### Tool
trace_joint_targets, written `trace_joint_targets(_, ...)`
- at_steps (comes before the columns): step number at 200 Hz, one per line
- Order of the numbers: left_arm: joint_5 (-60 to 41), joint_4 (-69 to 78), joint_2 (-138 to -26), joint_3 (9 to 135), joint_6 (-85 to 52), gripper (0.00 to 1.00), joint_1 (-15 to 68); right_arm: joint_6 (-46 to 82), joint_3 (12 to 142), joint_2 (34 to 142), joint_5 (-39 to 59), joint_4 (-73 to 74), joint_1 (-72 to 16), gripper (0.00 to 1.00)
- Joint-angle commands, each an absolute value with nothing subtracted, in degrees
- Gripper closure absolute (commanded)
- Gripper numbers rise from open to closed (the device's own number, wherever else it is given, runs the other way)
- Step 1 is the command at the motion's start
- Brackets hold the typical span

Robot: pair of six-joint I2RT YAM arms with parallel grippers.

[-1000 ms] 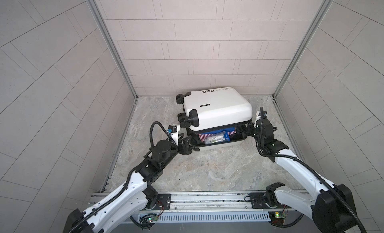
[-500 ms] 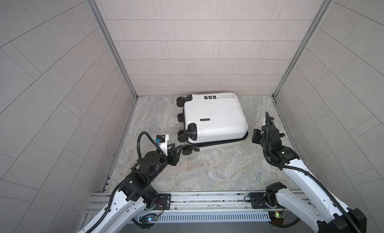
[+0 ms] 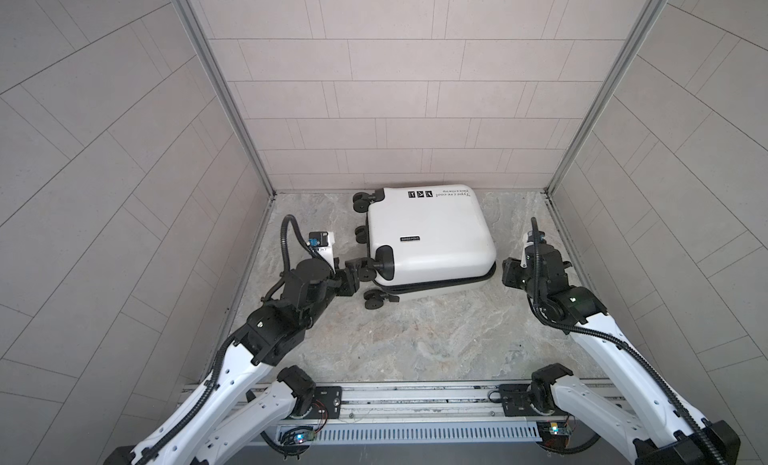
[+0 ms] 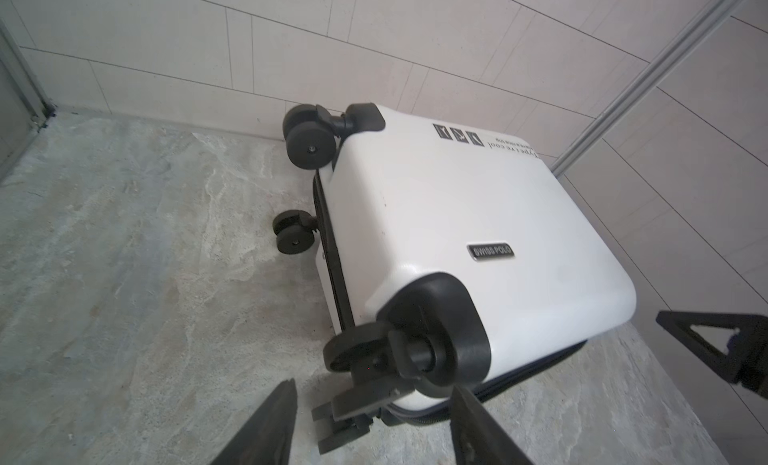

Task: Pack the luggage
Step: 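Lower both grippers to the sides of the closed white suitcase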

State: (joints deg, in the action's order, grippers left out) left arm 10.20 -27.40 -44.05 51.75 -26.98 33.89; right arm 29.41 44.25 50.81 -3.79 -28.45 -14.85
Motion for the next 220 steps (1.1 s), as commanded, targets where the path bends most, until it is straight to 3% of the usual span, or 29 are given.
trace_joint_targets(1,4.6,-30.2,-49.8,56.0,-27.4,0.37,29.0,32.4,45.1,53.7,3.9,-33.6,-15.1,0.61)
trace_joint_targets(20,-2.6,-29.9,-55.5,57.5,-28.1,0.41,23.6,31.6,44.5,56.4,8.6,-34.1,-16.0,0.62)
trace_joint_targets(34,-6.9,-28.6,-59.7,57.5,-28.3,0.45,21.2,32.0,42.1,56.7,9.9,-31.5,-18.0,0.57)
trace_joint_targets(57,-8.9,-26.9,-65.2,56.9,-27.9,0.48,20.3,33.4,38.3,57.0,9.6,-27.6,-20.2,0.48)
trace_joint_targets(87,-11.9,-24.4,-69.8,56.0,-27.7,0.53,20.3,36.6,33.8,59.0,6.6,-23.0,-20.2,0.45)
trace_joint_targets(146,-15.4,-25.4,-70.0,54.7,-25.3,0.55,20.4,37.1,37.1,72.1,6.1,-16.5,-17.5,0.5)
trace_joint_targets(220,-19.7,-25.3,-67.7,51.3,-24.0,0.56,24.7,35.5,41.9,79.5,9.1,-14.0,-12.1,0.46)
